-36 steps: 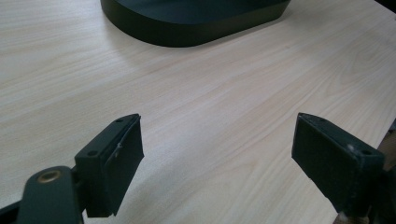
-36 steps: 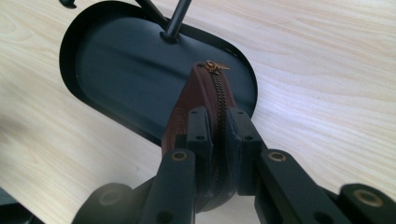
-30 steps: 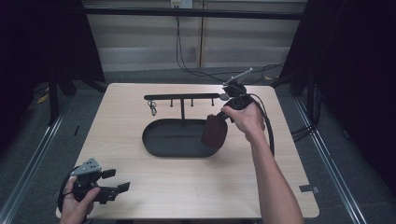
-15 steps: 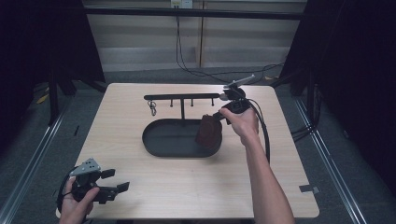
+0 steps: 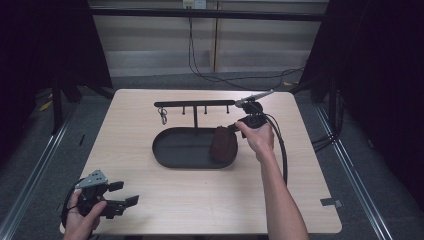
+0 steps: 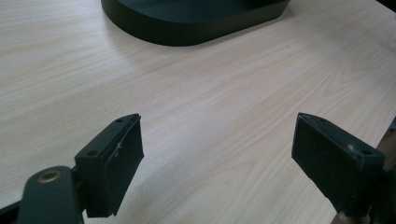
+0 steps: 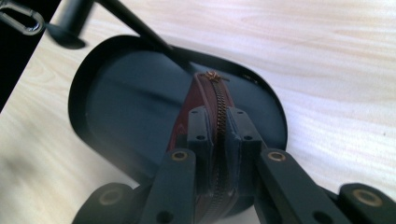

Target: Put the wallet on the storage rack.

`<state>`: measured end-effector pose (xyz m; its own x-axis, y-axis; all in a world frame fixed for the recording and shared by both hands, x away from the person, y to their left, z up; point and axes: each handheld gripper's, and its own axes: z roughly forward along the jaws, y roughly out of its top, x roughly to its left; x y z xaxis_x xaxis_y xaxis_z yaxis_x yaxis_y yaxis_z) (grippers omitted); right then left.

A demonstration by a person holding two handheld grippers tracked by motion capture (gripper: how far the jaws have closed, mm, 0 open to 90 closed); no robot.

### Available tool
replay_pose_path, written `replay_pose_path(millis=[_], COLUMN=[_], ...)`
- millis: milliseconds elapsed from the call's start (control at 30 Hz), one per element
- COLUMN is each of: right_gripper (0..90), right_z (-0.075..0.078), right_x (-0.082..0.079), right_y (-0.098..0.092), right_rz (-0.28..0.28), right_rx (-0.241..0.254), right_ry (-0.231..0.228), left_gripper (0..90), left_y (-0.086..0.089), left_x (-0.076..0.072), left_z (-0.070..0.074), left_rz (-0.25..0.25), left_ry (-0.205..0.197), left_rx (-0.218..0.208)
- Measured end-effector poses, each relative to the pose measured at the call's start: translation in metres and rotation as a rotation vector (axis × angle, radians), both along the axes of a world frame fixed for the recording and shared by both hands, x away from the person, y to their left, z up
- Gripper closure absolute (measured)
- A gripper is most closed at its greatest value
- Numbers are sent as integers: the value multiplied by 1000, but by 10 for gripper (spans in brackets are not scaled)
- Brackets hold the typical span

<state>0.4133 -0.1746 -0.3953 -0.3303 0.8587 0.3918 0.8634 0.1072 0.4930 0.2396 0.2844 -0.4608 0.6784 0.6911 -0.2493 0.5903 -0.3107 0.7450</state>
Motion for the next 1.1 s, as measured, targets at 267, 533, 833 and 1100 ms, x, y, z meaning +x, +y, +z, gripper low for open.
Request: replay_pose_path(millis=[267,533,833,1100], right_gripper=[810,859,800,691], right_z=[-16,-34,-44,-33], right_x=[3,7,5,-4], right_y=[-1,7,6,-2], right_rz=[-34,-26,-37,-28], right_rx=[32,12,19,32], right_ry=[-43,-20,-42,-100], left_gripper=[164,163,163,163], left_y=[0,0,-1,-2], left_x=[0,0,1,1], left_z=[0,0,-1,-2], left_rz=[-1,-4,-6,-11], left_ry=[-1,4,4,9], left_rx=[4,6,10,18])
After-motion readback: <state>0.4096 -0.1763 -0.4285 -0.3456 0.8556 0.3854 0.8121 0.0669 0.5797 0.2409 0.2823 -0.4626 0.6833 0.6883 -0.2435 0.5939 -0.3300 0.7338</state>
